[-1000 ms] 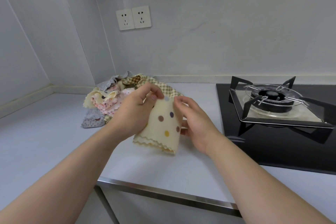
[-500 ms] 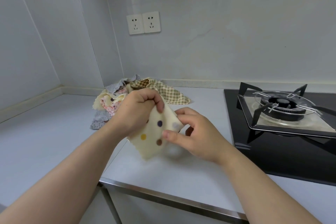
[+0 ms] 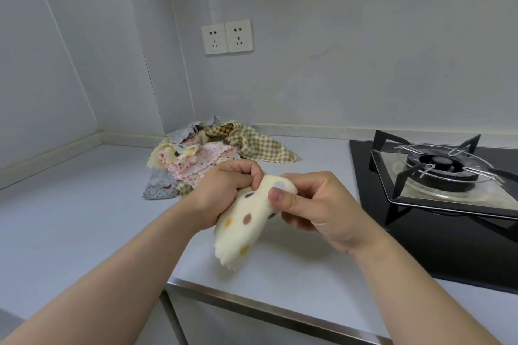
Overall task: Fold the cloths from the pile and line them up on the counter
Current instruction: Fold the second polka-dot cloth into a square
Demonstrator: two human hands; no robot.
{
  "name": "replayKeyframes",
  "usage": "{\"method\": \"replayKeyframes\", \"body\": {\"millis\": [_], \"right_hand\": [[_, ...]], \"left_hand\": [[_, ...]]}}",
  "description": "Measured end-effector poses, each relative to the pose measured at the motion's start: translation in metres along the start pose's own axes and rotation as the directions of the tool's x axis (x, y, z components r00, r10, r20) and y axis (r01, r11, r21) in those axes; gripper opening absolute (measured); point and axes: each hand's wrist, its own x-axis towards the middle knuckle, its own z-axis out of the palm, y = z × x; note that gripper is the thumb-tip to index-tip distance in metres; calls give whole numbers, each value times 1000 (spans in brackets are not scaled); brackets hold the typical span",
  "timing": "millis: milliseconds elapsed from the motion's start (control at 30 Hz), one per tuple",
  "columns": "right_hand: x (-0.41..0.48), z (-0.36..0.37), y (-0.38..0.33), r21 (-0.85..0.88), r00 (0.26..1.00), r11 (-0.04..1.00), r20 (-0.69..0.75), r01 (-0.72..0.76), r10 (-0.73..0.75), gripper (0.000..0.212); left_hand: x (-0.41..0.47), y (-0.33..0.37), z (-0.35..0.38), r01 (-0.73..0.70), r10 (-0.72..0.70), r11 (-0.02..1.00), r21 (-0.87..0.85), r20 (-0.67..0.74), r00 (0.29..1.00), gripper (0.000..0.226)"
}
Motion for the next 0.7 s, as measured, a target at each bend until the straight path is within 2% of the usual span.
{"method": "replayKeyframes", "body": {"millis": [100, 233, 333, 400, 500, 600, 700], "right_hand": [[0, -2, 2, 16, 998, 998, 32, -56, 55, 33], [-2, -2, 0, 78, 993, 992, 84, -94, 87, 26], [0, -1, 2, 93, 992, 990, 83, -102, 94, 19], [0, 0, 3, 102, 989, 988, 104, -117, 106, 10], [0, -2, 3, 78, 980, 984, 130, -160, 149, 6], [0, -4, 4, 90, 980, 987, 160, -136, 120, 11], [2, -4, 7, 134, 990, 984, 99, -117, 105, 10]], "left_hand": [[1, -1, -3, -1, 2, 999, 35, -29, 1000, 46], [1, -2, 0, 46, -46, 999, -17, 17, 999, 43], [2, -8, 3, 100, -97, 994, -37, 74, 993, 30], [3, -10, 2, 112, -111, 994, -22, 41, 993, 23], [3, -10, -3, 102, -102, 994, -27, -12, 995, 37], [1, -6, -7, 80, -82, 996, -46, -34, 996, 41], [3, -8, -7, 76, -78, 995, -69, -32, 996, 32]]}}
